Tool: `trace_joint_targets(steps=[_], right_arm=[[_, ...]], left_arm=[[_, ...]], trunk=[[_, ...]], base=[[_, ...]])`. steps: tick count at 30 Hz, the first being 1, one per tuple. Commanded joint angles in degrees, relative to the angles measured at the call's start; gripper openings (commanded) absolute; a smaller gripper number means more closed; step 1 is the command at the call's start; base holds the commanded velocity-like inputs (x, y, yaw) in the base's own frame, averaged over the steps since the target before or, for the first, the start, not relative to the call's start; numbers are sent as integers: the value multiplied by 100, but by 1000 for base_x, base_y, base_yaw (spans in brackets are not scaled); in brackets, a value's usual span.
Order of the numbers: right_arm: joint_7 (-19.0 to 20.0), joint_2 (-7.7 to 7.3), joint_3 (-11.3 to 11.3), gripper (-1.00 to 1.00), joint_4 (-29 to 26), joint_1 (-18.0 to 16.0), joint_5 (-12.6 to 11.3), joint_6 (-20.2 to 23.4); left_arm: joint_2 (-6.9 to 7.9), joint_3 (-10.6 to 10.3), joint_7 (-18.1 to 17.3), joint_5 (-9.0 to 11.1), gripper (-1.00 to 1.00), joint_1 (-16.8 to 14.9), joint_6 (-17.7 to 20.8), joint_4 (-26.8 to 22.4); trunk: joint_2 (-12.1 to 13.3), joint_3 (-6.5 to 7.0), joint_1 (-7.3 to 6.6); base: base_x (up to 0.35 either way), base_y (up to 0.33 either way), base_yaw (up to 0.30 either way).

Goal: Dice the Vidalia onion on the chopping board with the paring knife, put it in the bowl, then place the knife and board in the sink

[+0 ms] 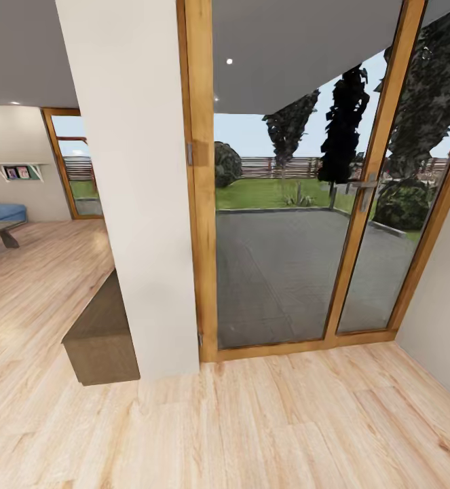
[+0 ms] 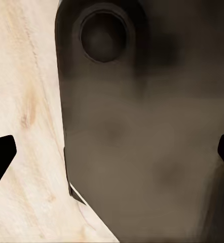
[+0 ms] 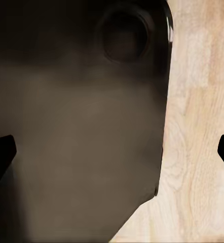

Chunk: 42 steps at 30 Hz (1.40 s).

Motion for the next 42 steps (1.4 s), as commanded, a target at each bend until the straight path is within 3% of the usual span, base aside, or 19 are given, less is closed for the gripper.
trace_joint_targets(steps=[1, 11, 36, 42], right_arm=[[-17, 33, -9, 100, -33, -34, -18, -18], [-14, 211, 2, 100, -189, -111, -18, -33], [-10, 220, 4, 100, -220, -115, -18, -60], [-10, 220, 8, 100, -223, -115, -18, -436]], left_arm=[[9, 9, 0, 1, 100, 33, -9, -22], [25, 9, 0, 8, 100, 146, -9, -23], [26, 9, 0, 9, 100, 149, -9, -22], [26, 9, 0, 8, 100, 149, -9, -23]], trunk=[[-2, -3, 0], [-2, -3, 0], [-2, -3, 0], [-2, -3, 0]], base=[[0, 0, 0], [0, 0, 0], [0, 0, 0], [0, 0, 0]])
